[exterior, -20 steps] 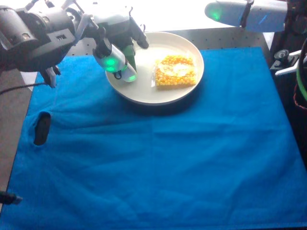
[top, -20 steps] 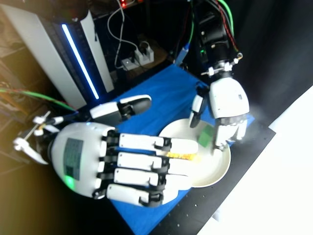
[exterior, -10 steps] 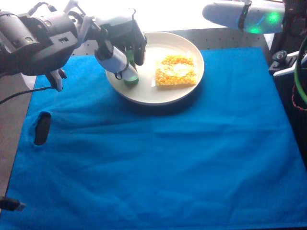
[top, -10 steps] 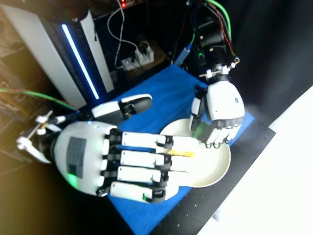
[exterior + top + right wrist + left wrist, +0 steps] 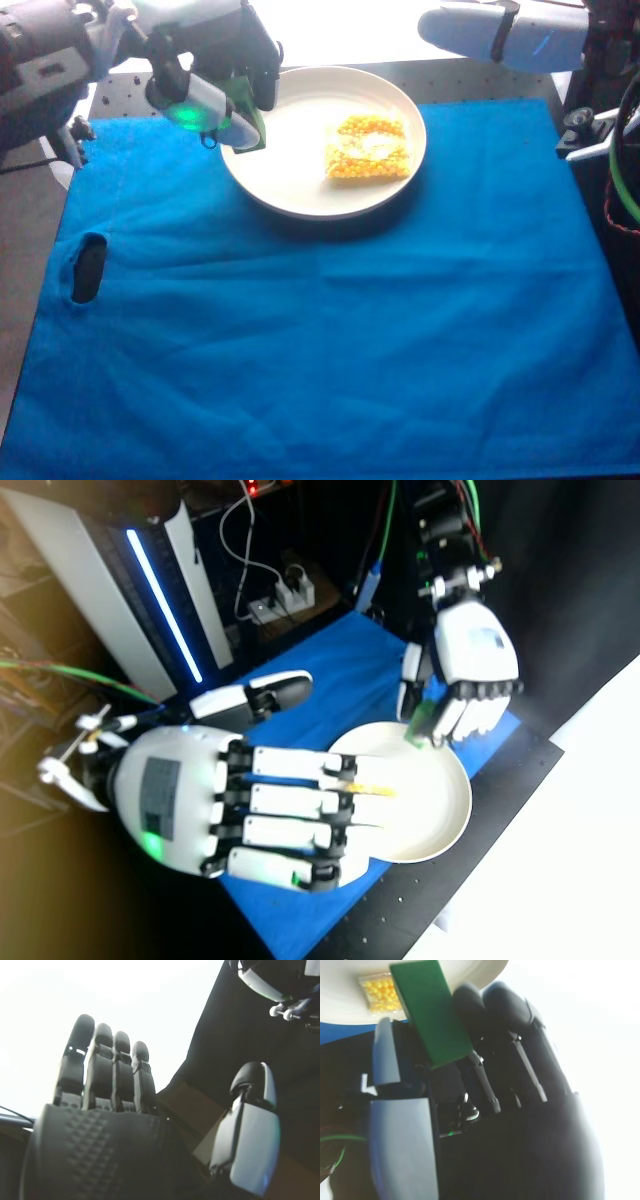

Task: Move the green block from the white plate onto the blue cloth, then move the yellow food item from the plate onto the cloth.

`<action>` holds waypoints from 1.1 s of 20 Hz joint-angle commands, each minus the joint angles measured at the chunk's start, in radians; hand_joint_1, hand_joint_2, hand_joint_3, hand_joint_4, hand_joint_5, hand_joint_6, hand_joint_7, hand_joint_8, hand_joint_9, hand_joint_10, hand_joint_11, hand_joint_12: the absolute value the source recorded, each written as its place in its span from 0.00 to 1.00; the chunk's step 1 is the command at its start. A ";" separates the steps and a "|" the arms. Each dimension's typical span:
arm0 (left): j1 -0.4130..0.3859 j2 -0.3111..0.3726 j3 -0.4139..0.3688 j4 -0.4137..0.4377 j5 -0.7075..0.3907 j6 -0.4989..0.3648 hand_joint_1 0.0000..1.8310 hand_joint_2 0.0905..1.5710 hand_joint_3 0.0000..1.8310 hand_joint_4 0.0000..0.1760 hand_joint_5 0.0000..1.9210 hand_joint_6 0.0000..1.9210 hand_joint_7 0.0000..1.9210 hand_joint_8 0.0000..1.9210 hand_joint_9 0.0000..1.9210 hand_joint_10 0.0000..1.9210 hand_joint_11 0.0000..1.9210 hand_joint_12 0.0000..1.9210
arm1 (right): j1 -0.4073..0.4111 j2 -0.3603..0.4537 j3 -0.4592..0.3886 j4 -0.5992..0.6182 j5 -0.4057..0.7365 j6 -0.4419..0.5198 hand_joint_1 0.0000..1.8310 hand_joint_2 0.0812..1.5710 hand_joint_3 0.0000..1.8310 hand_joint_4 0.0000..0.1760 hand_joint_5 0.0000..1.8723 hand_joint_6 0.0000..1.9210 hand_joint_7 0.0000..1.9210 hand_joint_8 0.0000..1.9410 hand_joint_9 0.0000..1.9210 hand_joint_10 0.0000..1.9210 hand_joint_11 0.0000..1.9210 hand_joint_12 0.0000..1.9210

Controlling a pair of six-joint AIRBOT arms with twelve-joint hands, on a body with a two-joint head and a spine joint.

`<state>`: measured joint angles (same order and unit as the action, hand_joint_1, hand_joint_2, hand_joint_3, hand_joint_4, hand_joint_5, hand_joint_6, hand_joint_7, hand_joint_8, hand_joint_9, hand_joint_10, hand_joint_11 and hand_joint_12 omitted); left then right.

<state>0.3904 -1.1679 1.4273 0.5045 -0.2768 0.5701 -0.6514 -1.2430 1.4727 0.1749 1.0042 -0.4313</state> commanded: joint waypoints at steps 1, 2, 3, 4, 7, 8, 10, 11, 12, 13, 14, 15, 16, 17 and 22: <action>-0.017 0.020 -0.017 0.001 -0.123 -0.006 0.71 0.67 0.00 0.00 0.54 0.37 0.56 0.51 0.52 0.49 0.42 0.68 | 0.014 -0.003 0.004 0.010 0.119 0.005 0.30 0.49 0.00 0.20 0.17 0.00 0.15 0.00 0.15 0.00 0.00 0.56; -0.015 0.035 -0.035 0.013 -0.138 -0.006 0.69 0.66 0.00 0.00 0.59 0.28 0.54 0.57 0.47 0.51 0.33 0.76 | 0.014 -0.003 0.003 0.010 0.119 0.005 0.31 0.48 0.00 0.19 0.17 0.00 0.14 0.00 0.14 0.00 0.00 0.56; -0.014 0.060 -0.067 0.038 -0.158 -0.006 0.69 0.68 0.00 0.00 0.57 0.29 0.53 0.61 0.46 0.53 0.34 0.78 | 0.014 -0.003 0.003 0.010 0.119 0.005 0.30 0.48 0.00 0.19 0.17 0.00 0.13 0.00 0.15 0.00 0.01 0.56; -0.015 0.081 -0.096 0.064 -0.171 -0.006 0.65 0.68 0.00 0.00 0.54 0.44 0.48 0.53 0.44 0.63 0.35 0.82 | 0.014 -0.003 0.003 0.010 0.119 0.005 0.30 0.49 0.00 0.20 0.17 0.00 0.12 0.00 0.14 0.00 0.02 0.55; -0.014 0.124 -0.158 0.130 -0.193 -0.007 0.63 0.69 0.00 0.00 0.52 0.49 0.50 0.51 0.44 0.69 0.34 0.87 | 0.014 -0.003 0.003 0.010 0.119 0.005 0.30 0.49 0.00 0.25 0.17 0.00 0.11 0.00 0.14 0.00 0.04 0.55; -0.012 0.135 -0.173 0.162 -0.201 -0.027 0.63 0.68 0.00 0.00 0.53 0.47 0.52 0.52 0.46 0.72 0.34 0.89 | 0.014 -0.003 0.003 0.010 0.119 0.005 0.29 0.49 0.00 0.30 0.17 0.00 0.11 0.00 0.14 0.00 0.04 0.55; -0.012 0.144 -0.171 0.305 -0.244 -0.220 0.69 0.68 0.00 0.00 0.54 0.32 0.53 0.62 0.52 0.67 0.43 0.84 | 0.014 -0.003 0.003 0.010 0.119 0.005 0.28 0.48 0.00 0.31 0.17 0.00 0.12 0.00 0.15 0.00 0.06 0.54; -0.006 0.145 -0.171 0.334 -0.256 -0.263 0.69 0.68 0.00 0.00 0.54 0.32 0.53 0.62 0.52 0.67 0.43 0.84 | 0.014 -0.003 0.002 0.010 0.119 0.005 0.28 0.48 0.00 0.31 0.17 0.00 0.12 0.00 0.15 0.00 0.06 0.54; -0.002 0.146 -0.174 0.353 -0.262 -0.282 0.69 0.68 0.00 0.00 0.54 0.33 0.53 0.62 0.52 0.67 0.43 0.85 | 0.014 -0.003 0.002 0.010 0.119 0.005 0.28 0.48 0.00 0.25 0.17 0.00 0.13 0.00 0.15 0.00 0.06 0.53; 0.004 0.149 -0.181 0.366 -0.270 -0.292 0.69 0.69 0.00 0.00 0.51 0.37 0.53 0.61 0.52 0.68 0.44 0.87 | 0.014 -0.003 0.002 0.010 0.119 0.005 0.29 0.48 0.00 0.28 0.17 0.00 0.14 0.00 0.16 0.00 0.06 0.53; 0.012 0.155 -0.191 0.387 -0.277 -0.305 0.69 0.69 0.00 0.00 0.50 0.39 0.54 0.59 0.54 0.67 0.46 0.86 | 0.013 -0.003 0.002 0.010 0.119 0.005 0.29 0.48 0.00 0.28 0.17 0.00 0.14 0.00 0.16 0.00 0.06 0.53; 0.016 0.162 -0.202 0.426 -0.280 -0.339 0.69 0.68 0.00 0.00 0.52 0.37 0.56 0.57 0.56 0.68 0.48 0.88 | 0.013 -0.003 0.002 0.010 0.119 0.005 0.28 0.48 0.00 0.27 0.17 0.00 0.15 0.01 0.17 0.01 0.07 0.53; 0.016 0.165 -0.207 0.476 -0.283 -0.387 0.69 0.68 0.00 0.00 0.51 0.38 0.55 0.58 0.56 0.70 0.49 0.88 | 0.013 -0.004 0.002 0.010 0.119 0.005 0.27 0.49 0.00 0.28 0.17 0.00 0.15 0.01 0.17 0.01 0.07 0.53; 0.018 0.166 -0.210 0.522 -0.287 -0.428 0.69 0.67 0.00 0.00 0.53 0.37 0.57 0.55 0.57 0.58 0.50 0.77 | 0.013 -0.004 0.002 0.010 0.119 0.005 0.28 0.48 0.00 0.35 0.17 0.00 0.14 0.00 0.15 0.00 0.01 0.57; 0.030 0.171 -0.226 0.766 -0.287 -0.640 0.70 0.66 0.00 0.00 0.55 0.36 0.58 0.50 0.59 0.42 0.50 0.68 | 0.012 -0.007 0.002 0.010 0.118 0.005 0.27 0.49 0.00 0.29 0.17 0.00 0.15 0.00 0.17 0.00 0.07 0.52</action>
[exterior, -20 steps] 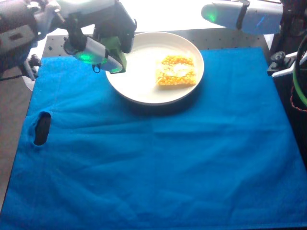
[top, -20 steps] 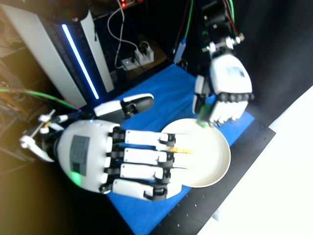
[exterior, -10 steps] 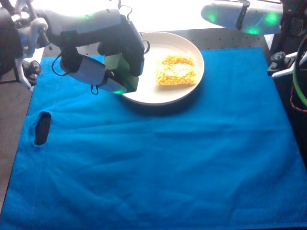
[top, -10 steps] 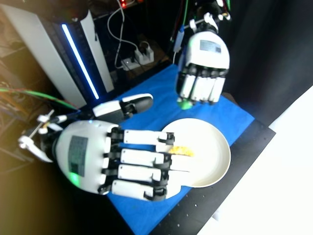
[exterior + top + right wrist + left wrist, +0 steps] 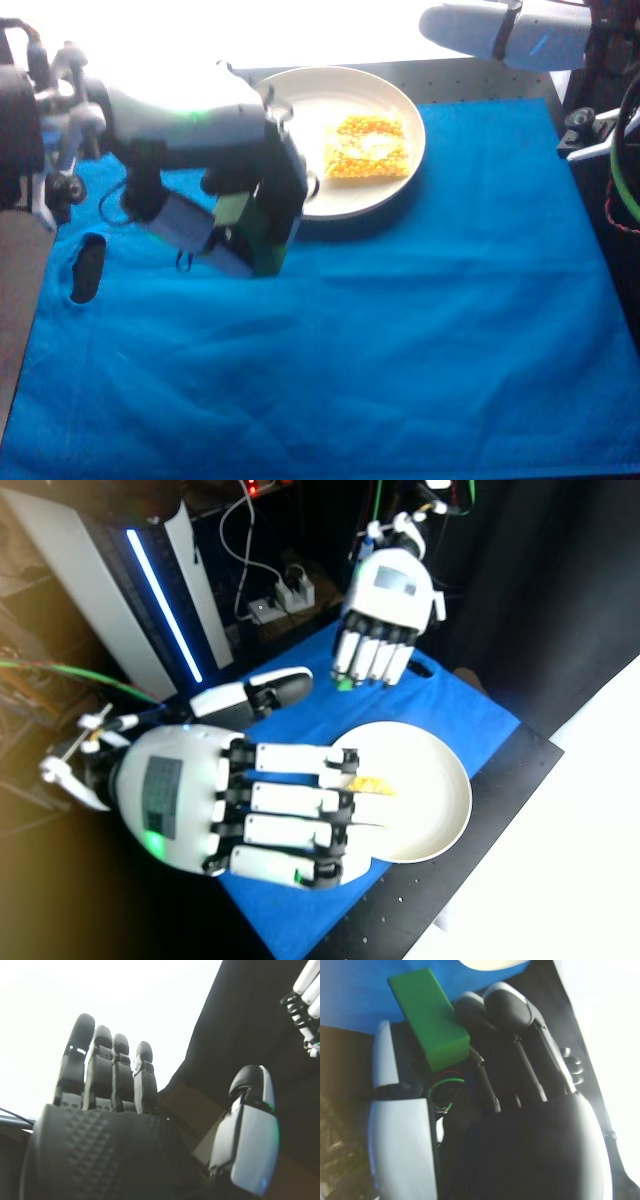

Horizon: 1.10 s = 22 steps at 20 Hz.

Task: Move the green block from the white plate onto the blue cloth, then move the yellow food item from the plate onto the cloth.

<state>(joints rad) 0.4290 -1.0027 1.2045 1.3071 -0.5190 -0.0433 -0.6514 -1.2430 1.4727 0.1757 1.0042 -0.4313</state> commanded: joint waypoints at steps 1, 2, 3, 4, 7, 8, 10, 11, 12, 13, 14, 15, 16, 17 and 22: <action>-0.008 0.006 -0.004 -0.023 -0.045 -0.040 0.69 0.66 0.00 0.00 0.54 0.38 0.58 0.50 0.59 0.41 0.50 0.67 | 0.012 -0.007 0.002 0.009 0.118 0.005 0.27 0.49 0.00 0.33 0.17 0.00 0.15 0.00 0.17 0.00 0.07 0.51; -0.007 0.006 -0.007 -0.010 -0.045 -0.050 0.69 0.66 0.00 0.00 0.54 0.38 0.58 0.50 0.59 0.41 0.50 0.67 | 0.012 -0.007 0.002 0.009 0.118 0.005 0.27 0.49 0.00 0.33 0.17 0.00 0.15 0.00 0.17 0.00 0.07 0.51; -0.006 0.006 -0.010 0.009 -0.045 -0.060 0.70 0.67 0.00 0.00 0.53 0.38 0.56 0.55 0.58 0.55 0.50 0.78 | 0.011 -0.007 0.002 0.009 0.118 0.005 0.28 0.48 0.00 0.36 0.15 0.00 0.14 0.00 0.17 0.00 0.08 0.49; -0.006 0.006 -0.012 0.024 -0.043 -0.068 0.70 0.67 0.00 0.00 0.53 0.38 0.56 0.55 0.58 0.55 0.50 0.78 | 0.011 -0.008 0.002 0.009 0.118 0.005 0.28 0.48 0.00 0.36 0.15 0.00 0.14 0.00 0.17 0.00 0.08 0.49; 0.006 0.002 -0.014 0.040 -0.034 -0.072 0.70 0.67 0.00 0.00 0.55 0.34 0.55 0.58 0.55 0.66 0.52 0.84 | 0.011 -0.010 0.002 0.009 0.118 0.005 0.28 0.48 0.00 0.36 0.14 0.00 0.14 0.00 0.18 0.00 0.07 0.52; 0.010 0.000 -0.014 0.045 -0.030 -0.073 0.70 0.67 0.00 0.00 0.55 0.34 0.55 0.58 0.55 0.66 0.52 0.84 | 0.011 -0.011 0.002 0.009 0.118 0.005 0.28 0.48 0.00 0.36 0.14 0.00 0.14 0.00 0.18 0.00 0.07 0.52; 0.024 -0.006 -0.013 0.055 -0.026 -0.080 0.69 0.66 0.00 0.00 0.56 0.37 0.57 0.51 0.57 0.54 0.51 0.77 | 0.011 -0.011 0.002 0.009 0.118 0.005 0.27 0.49 0.00 0.21 0.11 0.00 0.13 0.00 0.16 0.00 0.06 0.52; 0.030 -0.009 -0.011 0.056 -0.025 -0.081 0.68 0.66 0.00 0.00 0.58 0.36 0.53 0.54 0.54 0.51 0.49 0.74 | 0.011 -0.011 0.002 0.009 0.118 0.005 0.30 0.48 0.00 0.19 0.10 0.00 0.13 0.00 0.15 0.00 0.03 0.55; 0.032 -0.013 -0.010 0.056 -0.023 -0.082 0.68 0.67 0.00 0.00 0.58 0.36 0.52 0.54 0.53 0.50 0.49 0.73 | 0.011 -0.011 0.002 0.009 0.118 0.005 0.30 0.48 0.00 0.18 0.10 0.00 0.13 0.00 0.15 0.00 0.03 0.55; 0.034 -0.015 -0.009 0.057 -0.021 -0.082 0.68 0.67 0.00 0.00 0.58 0.36 0.52 0.54 0.53 0.50 0.49 0.73 | 0.011 -0.011 0.002 0.009 0.118 0.005 0.30 0.48 0.00 0.18 0.10 0.00 0.13 0.00 0.15 0.00 0.03 0.55; 0.035 -0.017 -0.008 0.059 -0.020 -0.082 0.74 0.65 0.00 0.00 0.60 0.32 0.52 0.50 0.55 0.54 0.50 0.72 | 0.011 -0.011 0.002 0.008 0.118 0.005 0.29 0.49 0.00 0.10 0.08 0.00 0.12 0.00 0.16 0.00 0.05 0.56; 0.036 -0.019 -0.006 0.061 -0.018 -0.082 0.74 0.65 0.00 0.00 0.60 0.32 0.52 0.50 0.55 0.54 0.50 0.72 | 0.011 -0.011 0.002 0.008 0.118 0.005 0.29 0.49 0.00 0.10 0.08 0.00 0.12 0.00 0.16 0.00 0.05 0.56; 0.039 -0.023 -0.003 0.061 -0.017 -0.082 0.69 0.66 0.00 0.00 0.62 0.30 0.51 0.55 0.50 0.51 0.45 0.73 | 0.011 -0.011 0.002 0.008 0.118 0.005 0.28 0.49 0.00 0.06 0.07 0.00 0.11 0.00 0.16 0.00 0.05 0.55; 0.041 -0.025 -0.003 0.061 -0.016 -0.082 0.69 0.66 0.00 0.00 0.63 0.30 0.51 0.55 0.48 0.51 0.42 0.72 | 0.010 -0.011 0.002 0.008 0.118 0.005 0.28 0.49 0.00 0.08 0.08 0.00 0.12 0.00 0.16 0.00 0.05 0.55; 0.058 -0.041 0.010 0.061 -0.007 -0.082 0.69 0.66 0.00 0.00 0.61 0.34 0.53 0.52 0.49 0.45 0.41 0.67 | 0.009 -0.011 0.002 0.008 0.118 0.005 0.29 0.50 0.00 0.15 0.09 0.00 0.13 0.00 0.16 0.00 0.05 0.52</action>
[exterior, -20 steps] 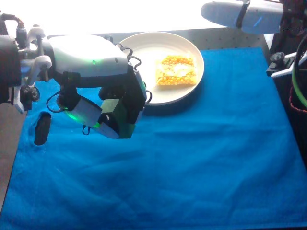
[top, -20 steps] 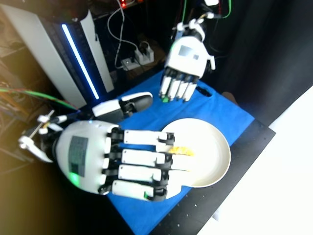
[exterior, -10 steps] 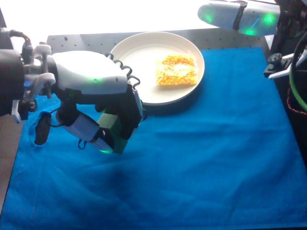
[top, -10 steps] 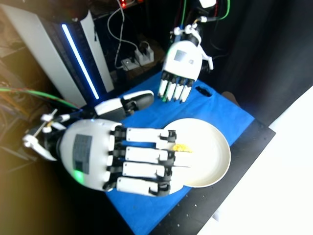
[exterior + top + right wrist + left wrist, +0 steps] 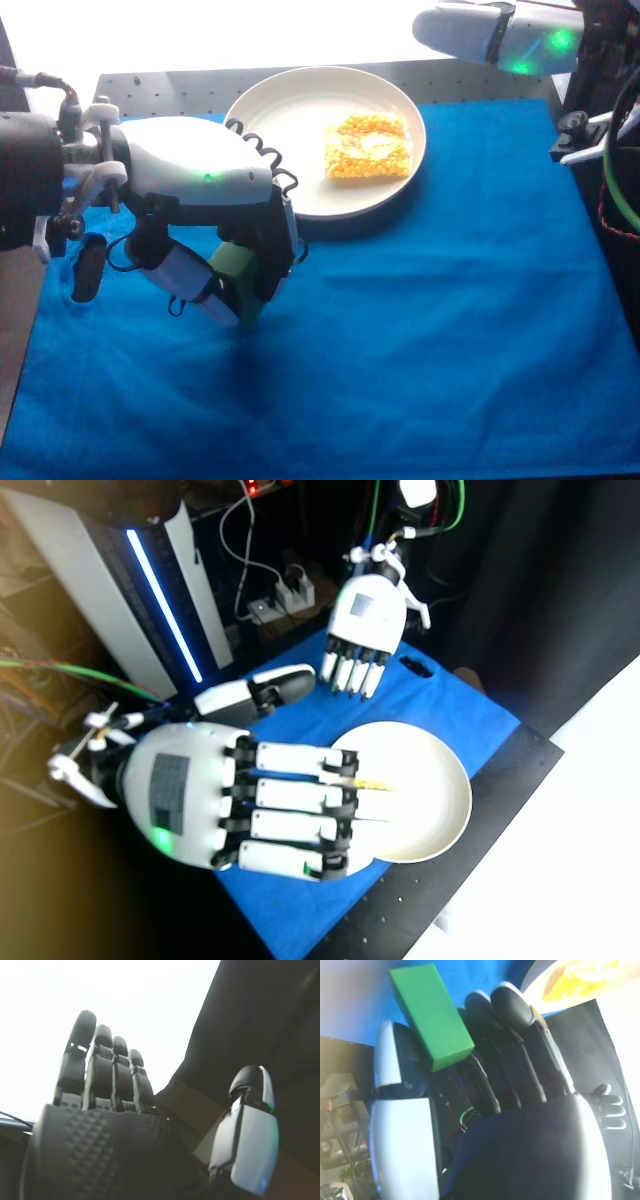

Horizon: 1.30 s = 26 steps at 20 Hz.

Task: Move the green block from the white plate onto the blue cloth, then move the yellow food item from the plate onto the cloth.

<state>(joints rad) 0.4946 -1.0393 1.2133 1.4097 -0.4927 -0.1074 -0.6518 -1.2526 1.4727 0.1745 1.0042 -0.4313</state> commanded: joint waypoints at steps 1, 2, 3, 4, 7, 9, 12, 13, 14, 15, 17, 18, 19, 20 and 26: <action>-0.007 -0.005 0.002 -0.042 -0.032 -0.018 0.69 0.66 0.00 0.00 0.61 0.34 0.53 0.52 0.49 0.45 0.41 0.67 | 0.009 -0.002 0.002 0.009 0.118 0.005 0.29 0.50 0.00 0.15 0.09 0.00 0.13 0.00 0.16 0.00 0.05 0.52; -0.006 -0.006 0.003 -0.042 -0.031 -0.018 0.68 0.65 0.00 0.00 0.61 0.34 0.53 0.51 0.50 0.42 0.43 0.63 | 0.009 -0.002 0.002 0.009 0.118 0.005 0.29 0.49 0.00 0.16 0.10 0.00 0.12 0.00 0.16 0.00 0.05 0.52; -0.006 -0.007 0.004 -0.042 -0.030 -0.018 0.68 0.66 0.00 0.00 0.60 0.35 0.52 0.52 0.49 0.42 0.42 0.63 | 0.009 -0.002 0.002 0.009 0.118 0.005 0.29 0.49 0.00 0.17 0.10 0.00 0.12 0.00 0.16 0.00 0.05 0.52; -0.006 -0.007 0.005 -0.042 -0.030 -0.018 0.66 0.64 0.00 0.00 0.59 0.37 0.45 0.43 0.47 0.43 0.40 0.63 | 0.009 -0.002 0.002 0.009 0.118 0.005 0.29 0.49 0.00 0.16 0.10 0.00 0.13 0.00 0.16 0.00 0.05 0.52; -0.005 -0.008 0.005 -0.044 -0.032 -0.018 0.66 0.61 0.00 0.00 0.64 0.30 0.46 0.38 0.45 0.45 0.38 0.66 | 0.009 -0.003 0.002 0.009 0.118 0.005 0.29 0.50 0.00 0.19 0.10 0.00 0.13 0.00 0.16 0.00 0.06 0.53; -0.005 -0.008 0.005 -0.047 -0.033 -0.018 0.66 0.50 0.00 0.00 0.51 0.20 0.44 0.35 0.41 0.43 0.35 0.65 | 0.008 -0.003 0.002 0.009 0.118 0.005 0.29 0.49 0.00 0.19 0.10 0.00 0.13 0.00 0.16 0.00 0.06 0.53; -0.005 -0.008 0.006 -0.053 -0.036 -0.018 0.62 0.47 0.00 0.00 0.47 0.17 0.39 0.36 0.35 0.45 0.28 0.69 | 0.008 -0.003 0.002 0.009 0.118 0.005 0.29 0.49 0.00 0.22 0.11 0.00 0.12 0.00 0.16 0.00 0.06 0.53; -0.005 -0.007 0.006 -0.056 -0.040 -0.018 0.56 0.46 0.00 0.00 0.42 0.15 0.31 0.39 0.26 0.49 0.19 0.73 | 0.008 -0.003 0.002 0.009 0.118 0.005 0.29 0.49 0.00 0.22 0.11 0.00 0.13 0.00 0.16 0.00 0.06 0.53; -0.005 -0.006 0.006 -0.062 -0.045 -0.018 0.55 0.45 0.00 0.00 0.40 0.14 0.28 0.38 0.23 0.49 0.15 0.75 | 0.008 -0.003 0.002 0.009 0.118 0.005 0.29 0.49 0.00 0.22 0.11 0.00 0.13 0.00 0.17 0.00 0.07 0.54; -0.005 -0.005 0.005 -0.065 -0.047 -0.018 0.53 0.45 0.00 0.00 0.37 0.14 0.26 0.38 0.21 0.47 0.13 0.73 | 0.008 -0.003 0.002 0.009 0.118 0.005 0.28 0.49 0.00 0.23 0.11 0.00 0.13 0.00 0.17 0.00 0.07 0.54; -0.006 -0.002 0.006 -0.075 -0.053 -0.017 0.51 0.44 0.00 0.00 0.33 0.12 0.21 0.36 0.18 0.45 0.08 0.70 | 0.008 -0.003 0.002 0.009 0.118 0.005 0.28 0.48 0.00 0.26 0.11 0.00 0.12 0.00 0.16 0.00 0.08 0.52; -0.008 0.001 0.007 -0.087 -0.060 -0.017 0.51 0.44 0.00 0.00 0.30 0.11 0.20 0.33 0.17 0.41 0.07 0.67 | 0.008 -0.003 0.002 0.008 0.118 0.005 0.28 0.48 0.00 0.29 0.11 0.00 0.13 0.00 0.16 0.00 0.07 0.52; -0.013 0.006 0.007 -0.102 -0.064 -0.009 0.44 0.41 0.00 0.24 0.26 0.05 0.21 0.18 0.15 0.28 0.00 0.61 | 0.008 -0.003 0.002 0.007 0.118 0.005 0.28 0.49 0.00 0.27 0.11 0.00 0.12 0.00 0.16 0.00 0.08 0.52; -0.019 0.011 0.007 -0.119 -0.066 0.006 0.44 0.41 0.00 0.24 0.26 0.05 0.21 0.18 0.15 0.28 0.00 0.61 | 0.008 -0.003 0.003 0.006 0.118 0.005 0.28 0.49 0.00 0.27 0.11 0.00 0.12 0.00 0.16 0.00 0.08 0.52; -0.061 0.039 0.014 -0.311 -0.039 0.203 0.46 0.42 0.00 0.17 0.26 0.00 0.27 0.00 0.30 0.03 0.18 0.30 | 0.021 -0.023 0.047 -0.044 0.045 0.005 0.32 0.49 0.00 0.40 0.12 0.00 0.16 0.00 0.19 0.00 0.05 0.59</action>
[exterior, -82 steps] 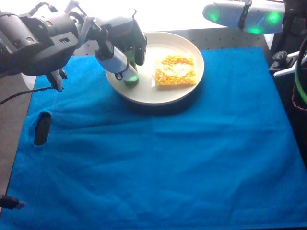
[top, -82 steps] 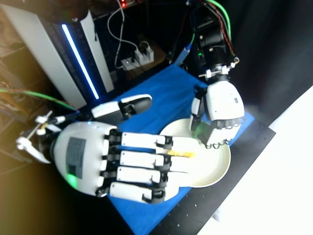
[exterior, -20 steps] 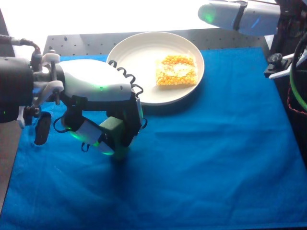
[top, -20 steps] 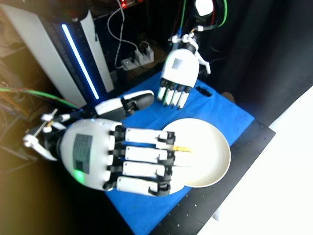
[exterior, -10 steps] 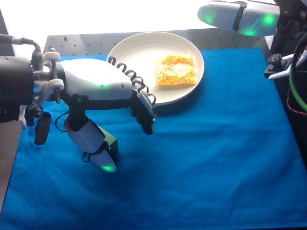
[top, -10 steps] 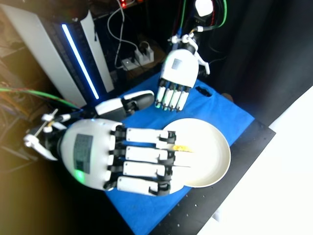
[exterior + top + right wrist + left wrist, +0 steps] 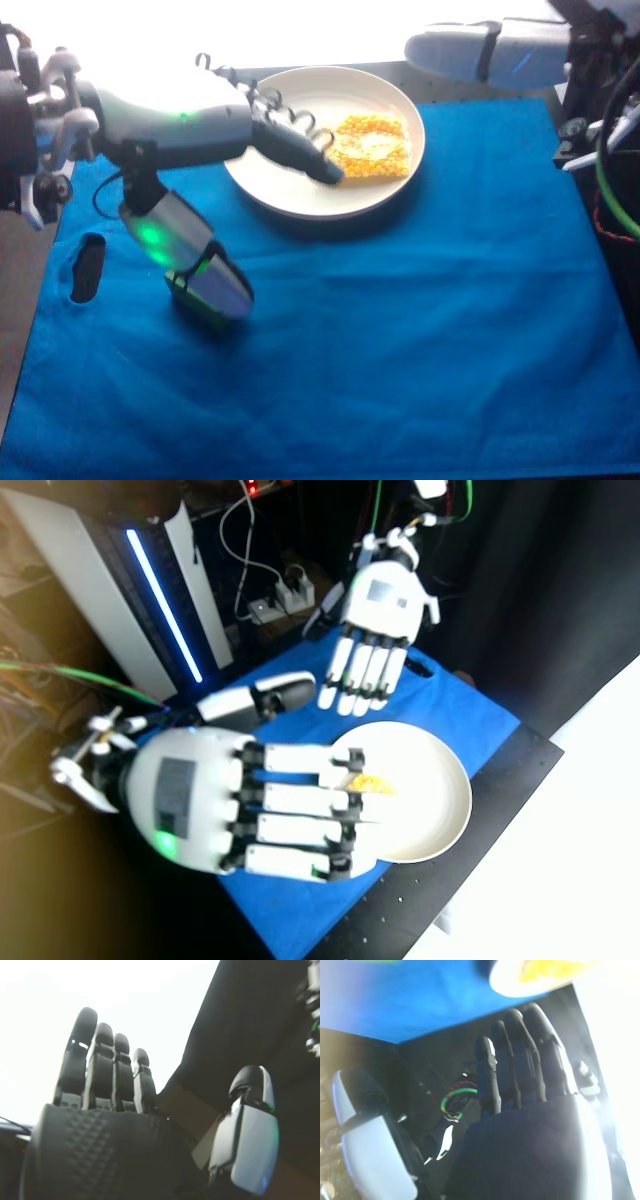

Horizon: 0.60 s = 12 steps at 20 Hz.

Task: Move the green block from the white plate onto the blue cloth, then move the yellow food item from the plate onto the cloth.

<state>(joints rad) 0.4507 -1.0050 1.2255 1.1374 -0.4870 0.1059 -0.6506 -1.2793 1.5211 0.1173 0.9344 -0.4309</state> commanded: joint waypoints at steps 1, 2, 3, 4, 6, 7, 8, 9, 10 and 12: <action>-0.021 0.005 0.005 -0.079 -0.039 0.030 0.44 0.40 0.00 0.37 0.25 0.00 0.28 0.00 0.31 0.01 0.21 0.26 | 0.020 -0.001 0.012 0.003 0.101 0.005 0.32 0.49 0.00 0.37 0.12 0.00 0.15 0.00 0.18 0.00 0.05 0.60; -0.024 0.005 0.012 -0.122 -0.033 0.069 0.42 0.42 0.01 0.50 0.20 0.00 0.25 0.00 0.29 0.00 0.19 0.24 | 0.034 -0.003 0.023 -0.017 0.077 0.005 0.33 0.46 0.00 0.31 0.14 0.00 0.15 0.00 0.18 0.00 0.07 0.59; -0.025 0.006 0.017 -0.165 -0.027 0.104 0.42 0.42 0.01 0.58 0.19 0.00 0.25 0.00 0.30 0.00 0.19 0.23 | 0.051 -0.004 0.029 -0.040 0.051 0.005 0.34 0.46 0.00 0.30 0.14 0.00 0.16 0.00 0.19 0.00 0.08 0.59; -0.024 0.009 0.026 -0.214 -0.020 0.142 0.44 0.41 0.00 0.56 0.19 0.00 0.26 0.00 0.30 0.00 0.17 0.26 | 0.073 -0.005 0.039 -0.072 0.020 0.005 0.33 0.47 0.00 0.26 0.13 0.00 0.17 0.00 0.20 0.01 0.06 0.62; -0.025 0.009 0.042 -0.282 -0.003 0.195 0.45 0.41 0.00 0.68 0.17 0.00 0.22 0.00 0.25 0.00 0.10 0.35 | 0.097 -0.006 0.049 -0.104 -0.010 0.005 0.33 0.47 0.00 0.27 0.12 0.00 0.19 0.00 0.21 0.00 0.03 0.63; -0.026 0.007 0.054 -0.324 0.008 0.228 0.44 0.42 0.00 0.70 0.14 0.00 0.19 0.00 0.22 0.00 0.07 0.36 | 0.110 -0.007 0.054 -0.123 -0.028 0.005 0.32 0.47 0.00 0.27 0.13 0.00 0.18 0.00 0.21 0.00 0.03 0.63; -0.026 0.005 0.061 -0.355 0.018 0.255 0.43 0.43 0.00 0.59 0.12 0.00 0.17 0.00 0.19 0.00 0.04 0.39 | 0.116 -0.008 0.058 -0.135 -0.039 0.005 0.32 0.46 0.00 0.25 0.11 0.00 0.15 0.00 0.19 0.00 0.01 0.65; -0.026 0.003 0.073 -0.394 0.026 0.284 0.43 0.43 0.00 0.54 0.11 0.00 0.16 0.00 0.17 0.00 0.01 0.42 | 0.117 -0.010 0.060 -0.139 -0.045 0.005 0.33 0.46 0.00 0.28 0.11 0.00 0.13 0.00 0.16 0.00 0.00 0.63; -0.026 -0.001 0.091 -0.459 0.034 0.326 0.41 0.42 0.00 0.44 0.08 0.00 0.10 0.00 0.12 0.00 0.00 0.39 | 0.117 -0.014 0.065 -0.143 -0.055 0.005 0.33 0.45 0.00 0.29 0.13 0.00 0.13 0.00 0.15 0.00 0.00 0.60; -0.025 -0.006 0.117 -0.558 0.043 0.385 0.39 0.42 0.00 0.42 0.03 0.00 0.02 0.00 0.04 0.00 0.00 0.23 | 0.117 -0.025 0.077 -0.147 -0.075 0.005 0.33 0.49 0.00 0.14 0.12 0.00 0.16 0.00 0.19 0.01 0.01 0.64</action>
<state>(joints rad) 0.4404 -1.0084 1.3430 0.6060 -0.3676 0.4873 -0.5514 -1.3041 1.5963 -0.0509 0.7506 -0.4305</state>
